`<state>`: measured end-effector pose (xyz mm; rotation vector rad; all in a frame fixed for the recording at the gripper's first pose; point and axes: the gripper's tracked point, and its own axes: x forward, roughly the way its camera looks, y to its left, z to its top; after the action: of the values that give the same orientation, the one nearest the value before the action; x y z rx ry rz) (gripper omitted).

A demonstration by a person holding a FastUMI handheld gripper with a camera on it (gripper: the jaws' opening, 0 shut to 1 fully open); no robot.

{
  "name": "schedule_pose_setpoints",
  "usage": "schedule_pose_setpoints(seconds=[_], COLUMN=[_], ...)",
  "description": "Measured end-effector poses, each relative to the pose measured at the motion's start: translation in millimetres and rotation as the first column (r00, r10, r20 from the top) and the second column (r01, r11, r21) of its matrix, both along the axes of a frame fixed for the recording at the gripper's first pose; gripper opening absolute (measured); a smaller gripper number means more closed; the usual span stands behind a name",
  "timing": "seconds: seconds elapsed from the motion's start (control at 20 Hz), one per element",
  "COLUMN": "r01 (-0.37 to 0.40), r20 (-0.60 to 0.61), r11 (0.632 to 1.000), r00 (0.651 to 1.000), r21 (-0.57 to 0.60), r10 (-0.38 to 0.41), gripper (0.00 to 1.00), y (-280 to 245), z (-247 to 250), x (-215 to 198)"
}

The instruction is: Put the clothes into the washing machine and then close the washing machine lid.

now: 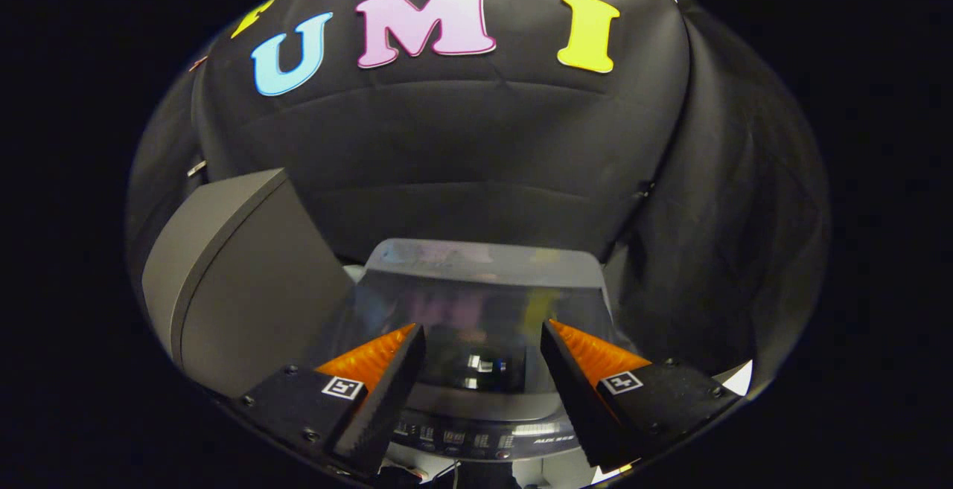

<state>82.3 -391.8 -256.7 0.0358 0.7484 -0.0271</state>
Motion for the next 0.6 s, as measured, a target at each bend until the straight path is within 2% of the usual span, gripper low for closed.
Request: schedule_pose_setpoints(seconds=[0.15,0.4,0.6], r01=[-0.046,-0.094,-0.075], r20=[0.02,0.169,0.238], r11=[0.999,0.995,0.997], r00=[0.999,0.981,0.968], r21=[-0.012,-0.037,-0.027], r10=[0.047,0.099,0.079], gripper=[0.99,1.0,1.0], y=[25,53,59], z=[3,47,67], x=[-16,-3,9])
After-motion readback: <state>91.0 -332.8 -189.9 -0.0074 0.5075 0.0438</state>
